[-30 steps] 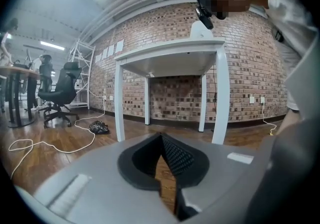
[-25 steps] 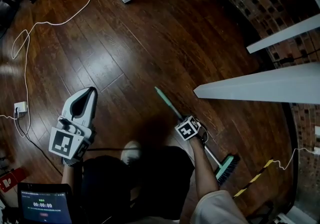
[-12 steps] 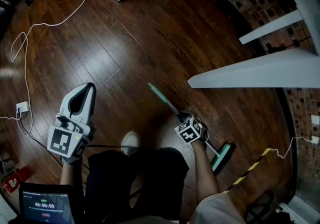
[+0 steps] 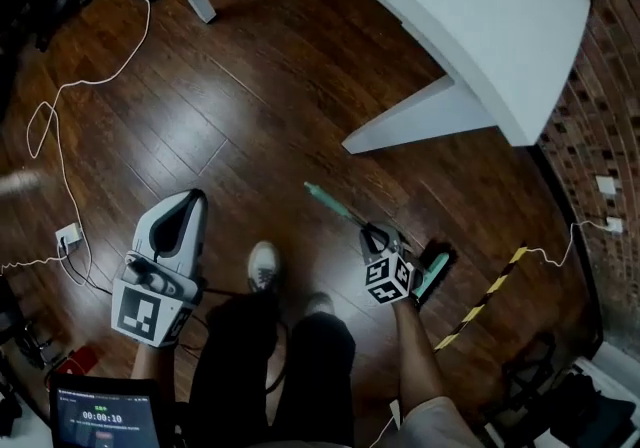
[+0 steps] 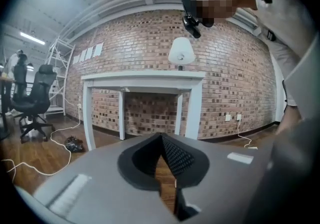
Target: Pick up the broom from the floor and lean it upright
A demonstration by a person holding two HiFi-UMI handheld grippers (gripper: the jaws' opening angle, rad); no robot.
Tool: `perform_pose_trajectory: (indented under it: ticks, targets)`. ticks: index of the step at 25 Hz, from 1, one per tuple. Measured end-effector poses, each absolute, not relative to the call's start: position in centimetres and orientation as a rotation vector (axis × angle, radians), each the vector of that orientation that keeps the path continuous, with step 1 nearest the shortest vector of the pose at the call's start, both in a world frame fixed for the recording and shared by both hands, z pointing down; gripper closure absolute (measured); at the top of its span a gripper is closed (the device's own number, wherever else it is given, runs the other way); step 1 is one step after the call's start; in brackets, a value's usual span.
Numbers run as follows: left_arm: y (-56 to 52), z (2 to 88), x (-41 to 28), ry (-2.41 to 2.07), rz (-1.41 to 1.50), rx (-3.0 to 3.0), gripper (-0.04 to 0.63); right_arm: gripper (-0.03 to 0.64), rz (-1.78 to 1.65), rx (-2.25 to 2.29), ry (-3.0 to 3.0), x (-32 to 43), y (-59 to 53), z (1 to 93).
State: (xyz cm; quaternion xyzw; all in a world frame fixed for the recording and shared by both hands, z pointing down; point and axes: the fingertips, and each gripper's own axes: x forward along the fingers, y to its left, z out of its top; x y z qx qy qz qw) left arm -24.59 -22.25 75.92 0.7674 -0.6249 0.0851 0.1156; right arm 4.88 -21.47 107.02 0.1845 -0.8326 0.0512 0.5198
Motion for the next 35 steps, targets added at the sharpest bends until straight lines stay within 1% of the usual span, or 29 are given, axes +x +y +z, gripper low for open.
perform_pose_trajectory:
  ticks: [9, 15, 23, 26, 29, 33, 35]
  targets:
    - [-24.9, 65.3, -21.7, -1.617, 0.320, 2.313, 0.594, 0.531, 0.190, 0.684, -1.971, 10.8, -22.6, 96.4]
    - [-28.2, 60.7, -19.1, -1.492, 0.334, 2.405, 0.594, 0.528, 0.246, 0.819, -1.960, 12.7, -23.5, 91.5]
    - [-31.4, 58.4, -14.7, -1.335, 0.353, 2.506, 0.594, 0.526, 0.295, 0.987, -1.955, 15.5, -27.4, 87.8]
    - [-32.9, 58.3, -14.2, -1.361, 0.337, 2.490, 0.594, 0.526, 0.291, 1.046, -1.993, 15.9, -30.7, 86.9]
    - [-35.1, 56.9, -13.4, -1.425, 0.242, 2.511, 0.594, 0.526, 0.298, 1.062, -2.022, 16.1, -33.1, 86.4]
    - [-36.1, 56.8, -12.8, -1.437, 0.266, 2.485, 0.594, 0.526, 0.319, 1.080, -2.062, 16.0, -36.7, 85.4]
    - [-36.9, 56.2, -12.6, -1.466, 0.223, 2.465, 0.594, 0.526, 0.331, 1.096, -2.080, 16.0, -38.5, 84.6]
